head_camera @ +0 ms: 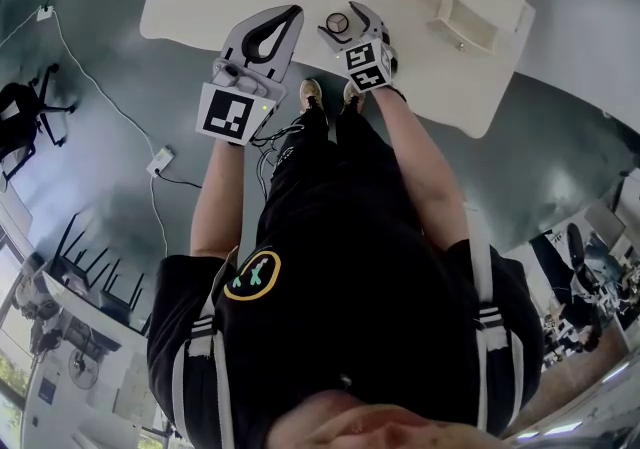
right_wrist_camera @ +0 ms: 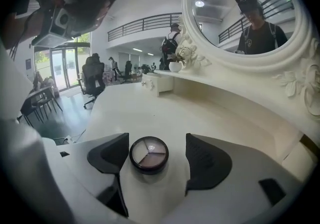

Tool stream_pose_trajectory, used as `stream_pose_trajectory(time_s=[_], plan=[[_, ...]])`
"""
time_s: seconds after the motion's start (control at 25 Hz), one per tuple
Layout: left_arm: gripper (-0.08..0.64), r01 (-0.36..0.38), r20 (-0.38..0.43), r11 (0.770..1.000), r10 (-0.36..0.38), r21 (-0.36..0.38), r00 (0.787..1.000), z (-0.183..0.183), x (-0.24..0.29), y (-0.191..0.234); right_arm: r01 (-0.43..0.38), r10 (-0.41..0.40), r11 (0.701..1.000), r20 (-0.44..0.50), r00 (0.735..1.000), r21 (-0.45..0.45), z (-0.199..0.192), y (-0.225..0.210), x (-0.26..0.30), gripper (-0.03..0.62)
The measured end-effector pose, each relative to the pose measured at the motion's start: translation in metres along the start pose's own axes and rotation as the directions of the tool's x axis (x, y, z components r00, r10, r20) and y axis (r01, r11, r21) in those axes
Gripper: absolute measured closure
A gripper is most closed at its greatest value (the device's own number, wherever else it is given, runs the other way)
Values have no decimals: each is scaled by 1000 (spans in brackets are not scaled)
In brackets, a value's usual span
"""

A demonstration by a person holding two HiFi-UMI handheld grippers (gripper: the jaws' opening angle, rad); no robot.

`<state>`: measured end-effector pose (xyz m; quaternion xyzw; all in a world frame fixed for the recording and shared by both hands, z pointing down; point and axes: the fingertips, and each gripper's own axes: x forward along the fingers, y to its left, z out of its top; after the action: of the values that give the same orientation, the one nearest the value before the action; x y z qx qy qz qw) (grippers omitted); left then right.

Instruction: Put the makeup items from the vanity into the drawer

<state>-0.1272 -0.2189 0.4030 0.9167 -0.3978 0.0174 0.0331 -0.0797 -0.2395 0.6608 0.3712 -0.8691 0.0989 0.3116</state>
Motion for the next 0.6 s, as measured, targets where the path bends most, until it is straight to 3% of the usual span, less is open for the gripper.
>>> stream_pose_trajectory(time_s=[0.28,0.36,0.48,0.6], plan=[[541,6,2,1000,-6,12,1000,1,1,0,-11,10,999,-38,999,-35,-3,4,3,227],[541,12,-1,999,-12,47,1000,-4,-2,1,-25,23,998,-42,999,-59,-4,7,2,255],[541,4,2,1000,-4,19,1000,3,-1,-1,-44,39,994,-46,998,-103,-5,13,0,333],[541,7,0,997,-7,79,1000,-3,-5,2,-41,36,993,-45,998,-107,-5,14,0,334]])
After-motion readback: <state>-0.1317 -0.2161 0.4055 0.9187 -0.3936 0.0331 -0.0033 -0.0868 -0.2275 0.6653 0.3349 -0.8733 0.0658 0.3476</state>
